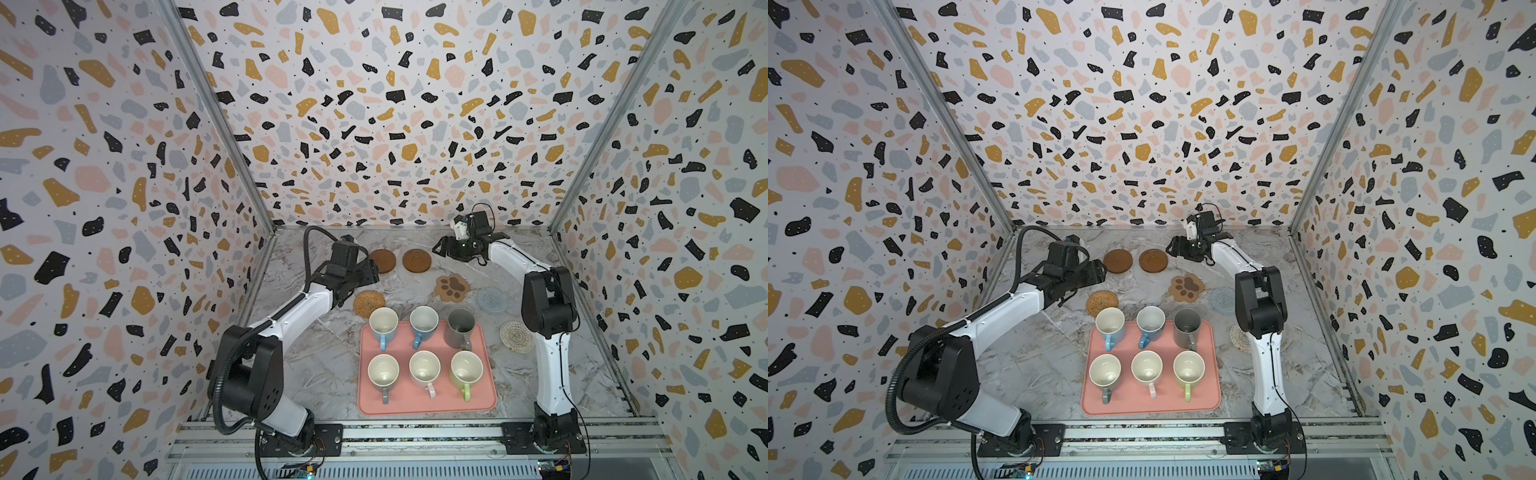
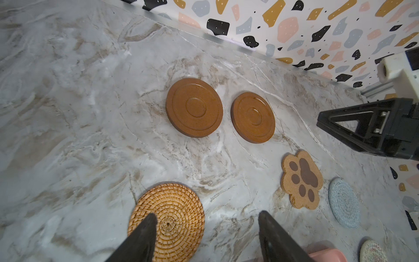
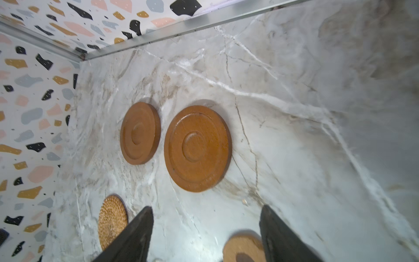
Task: Place cups on coasters
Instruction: Move the coaster to the top-center of the table.
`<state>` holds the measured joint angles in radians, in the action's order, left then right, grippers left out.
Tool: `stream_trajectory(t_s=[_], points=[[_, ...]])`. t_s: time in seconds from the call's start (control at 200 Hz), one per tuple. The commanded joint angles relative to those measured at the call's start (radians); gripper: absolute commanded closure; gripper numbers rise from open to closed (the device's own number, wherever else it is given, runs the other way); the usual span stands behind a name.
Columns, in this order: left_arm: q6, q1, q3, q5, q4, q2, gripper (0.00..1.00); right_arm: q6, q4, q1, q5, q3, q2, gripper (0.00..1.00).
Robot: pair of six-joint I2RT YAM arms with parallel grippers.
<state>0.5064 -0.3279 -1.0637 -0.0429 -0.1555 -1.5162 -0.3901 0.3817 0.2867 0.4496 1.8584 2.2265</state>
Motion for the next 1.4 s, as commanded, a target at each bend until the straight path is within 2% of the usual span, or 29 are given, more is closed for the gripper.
stream_trajectory(t_s=[0.0,0.265,0.591,0.706,0.921,1.026,1.397], points=[[0.009,0.004,0.046,0.017,0.013,0.077,0.28,0.127,0.152,0.004,-0.035,-0.036,-0.066,0.24],[-0.007,0.004,0.108,-0.004,0.025,0.117,0.28,0.169,0.128,0.014,-0.049,-0.232,-0.178,0.24],[-0.017,0.005,0.097,-0.053,0.039,0.081,0.27,0.170,0.149,0.017,-0.115,-0.312,-0.248,0.24],[-0.004,0.004,0.096,-0.074,0.049,0.076,0.27,0.173,0.176,0.039,-0.208,-0.330,-0.298,0.24],[-0.007,0.006,0.105,-0.051,0.069,0.071,0.27,0.219,0.316,0.111,-0.460,-0.292,-0.280,0.21],[0.003,0.005,0.121,-0.041,0.093,0.073,0.27,0.235,0.329,0.150,-0.518,-0.279,-0.269,0.00],[0.017,0.004,0.135,-0.014,0.099,0.073,0.27,0.282,0.373,0.204,-0.602,-0.159,-0.141,0.01]])
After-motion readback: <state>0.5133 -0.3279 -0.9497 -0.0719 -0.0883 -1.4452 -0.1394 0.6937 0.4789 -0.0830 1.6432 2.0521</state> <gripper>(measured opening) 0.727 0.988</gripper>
